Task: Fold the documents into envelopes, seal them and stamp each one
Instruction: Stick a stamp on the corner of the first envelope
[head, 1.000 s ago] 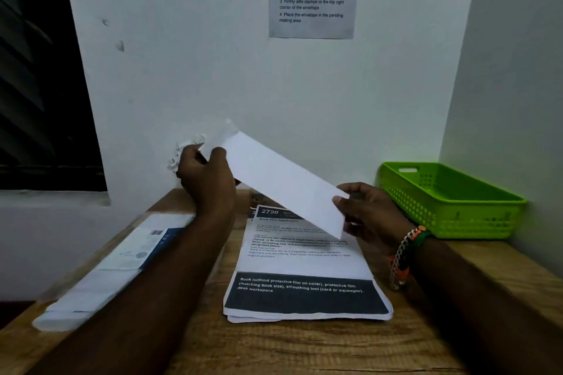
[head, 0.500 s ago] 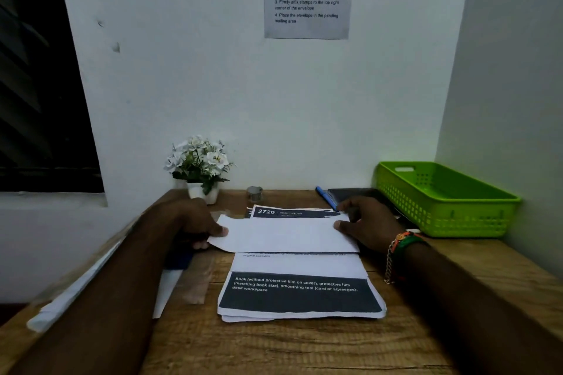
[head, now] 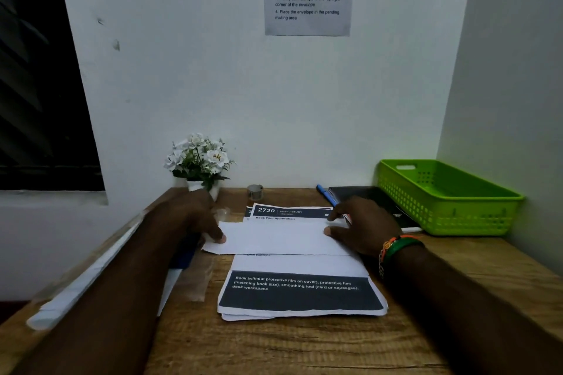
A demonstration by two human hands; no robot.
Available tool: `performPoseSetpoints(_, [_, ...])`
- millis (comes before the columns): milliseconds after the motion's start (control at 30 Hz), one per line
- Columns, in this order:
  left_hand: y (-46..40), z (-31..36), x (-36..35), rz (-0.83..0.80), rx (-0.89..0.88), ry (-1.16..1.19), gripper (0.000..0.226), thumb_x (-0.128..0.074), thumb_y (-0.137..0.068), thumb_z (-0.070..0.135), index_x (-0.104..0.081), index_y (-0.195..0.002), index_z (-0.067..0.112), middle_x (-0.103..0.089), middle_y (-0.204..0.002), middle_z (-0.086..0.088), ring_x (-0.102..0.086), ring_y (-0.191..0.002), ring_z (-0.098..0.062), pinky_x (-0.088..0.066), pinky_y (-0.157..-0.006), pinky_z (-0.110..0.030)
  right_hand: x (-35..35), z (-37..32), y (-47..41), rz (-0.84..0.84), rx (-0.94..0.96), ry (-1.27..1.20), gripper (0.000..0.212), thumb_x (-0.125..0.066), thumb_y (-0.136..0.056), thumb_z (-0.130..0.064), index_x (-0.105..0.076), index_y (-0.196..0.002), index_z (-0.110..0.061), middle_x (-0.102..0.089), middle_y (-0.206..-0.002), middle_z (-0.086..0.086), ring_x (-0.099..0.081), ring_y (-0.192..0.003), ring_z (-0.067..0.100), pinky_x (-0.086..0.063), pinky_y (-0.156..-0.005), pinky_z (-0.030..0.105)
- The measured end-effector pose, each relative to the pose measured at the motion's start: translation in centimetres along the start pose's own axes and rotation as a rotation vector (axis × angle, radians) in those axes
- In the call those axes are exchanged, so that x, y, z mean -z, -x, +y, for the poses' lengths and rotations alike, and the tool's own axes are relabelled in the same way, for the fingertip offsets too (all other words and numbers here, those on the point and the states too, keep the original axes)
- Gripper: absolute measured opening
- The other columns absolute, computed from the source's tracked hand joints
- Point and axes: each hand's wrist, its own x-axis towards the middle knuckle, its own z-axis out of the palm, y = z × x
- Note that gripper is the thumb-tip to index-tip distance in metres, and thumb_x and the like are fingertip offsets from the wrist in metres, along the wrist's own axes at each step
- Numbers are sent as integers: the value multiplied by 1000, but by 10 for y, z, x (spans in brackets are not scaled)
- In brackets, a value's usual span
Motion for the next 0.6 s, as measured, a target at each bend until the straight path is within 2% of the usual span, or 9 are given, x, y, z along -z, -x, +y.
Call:
performPoseSetpoints(100, [2,17,-4,-6,-41,-40,42,-90,-73,22,-70,-109,16,-69,-107,-1,-65,-97,-17,-52,-69,-27,2,-5,0,-32,59,44,26,-70,-80,-57,-73,-100,-39,-64,-115,-11,-59,-111,12,-46,-91,28])
performPoseSetpoints(167, [-1,23,-7,-44,-31,-23,32,-85,-77,11,-72,-106,12,-72,-106,-5,-71,-96,-21,-61,-80,-34,2,-6,0,-104,78,34,23,-69,-83,-54,-75,-98,-37,-68,-109,-13,-62,-106,10,-50,-91,30])
performPoseSetpoints(200, [-5,24,-9,-40,-33,-14,27,-83,-77,9,-72,-102,9,-74,-102,-7,-73,-93,-23,-62,-81,-36,1,-6,-1,-130,77,13,22,-69,-83,-52,-75,-96,-35,-69,-106,-13,-63,-104,9,-51,-91,30])
performPoseSetpoints(233, [-11,25,-10,10,-46,-21,22,-80,-78,11,-71,-98,9,-73,-96,-7,-72,-89,-23,-62,-77,-36,1,-5,-2,-139,74,-5,21,-70,-82,-51,-75,-95,-35,-69,-104,-13,-63,-102,9,-51,-91,31])
performPoseSetpoints(300, [-25,32,-13,219,-95,-46,18,-74,-81,20,-67,-96,13,-68,-92,-3,-67,-86,-23,-58,-75,-35,-1,-4,-3,-134,69,-27,19,-72,-81,-50,-75,-93,-35,-69,-102,-13,-63,-100,7,-52,-90,31])
performPoseSetpoints(367, [-42,45,-18,385,-170,0,21,-69,-84,23,-64,-104,18,-64,-106,-5,-64,-95,-26,-55,-83,-39,-2,-2,-6,-136,70,-40,18,-73,-81,-49,-75,-91,-34,-69,-100,-14,-62,-97,6,-52,-89,30])
performPoseSetpoints(400, [-53,52,-20,410,-216,24,28,-69,-86,24,-62,-113,20,-60,-114,-6,-62,-102,-29,-54,-87,-40,-3,-1,-7,-138,71,-44,17,-73,-81,-49,-75,-90,-34,-69,-99,-14,-62,-96,5,-52,-88,29])
performPoseSetpoints(500, [-91,64,-23,369,-341,-2,48,-71,-91,32,-53,-135,30,-49,-127,-11,-61,-110,-35,-52,-91,-42,-5,0,-10,-134,76,-53,17,-74,-79,-50,-74,-88,-36,-69,-96,-15,-62,-93,4,-52,-86,29])
performPoseSetpoints(600, [-118,69,-26,330,-341,59,54,-73,-88,20,-56,-138,31,-53,-129,-11,-66,-103,-28,-52,-86,-33,-6,2,-12,-145,83,-57,18,-73,-79,-51,-75,-89,-36,-69,-96,-15,-62,-93,4,-51,-85,28])
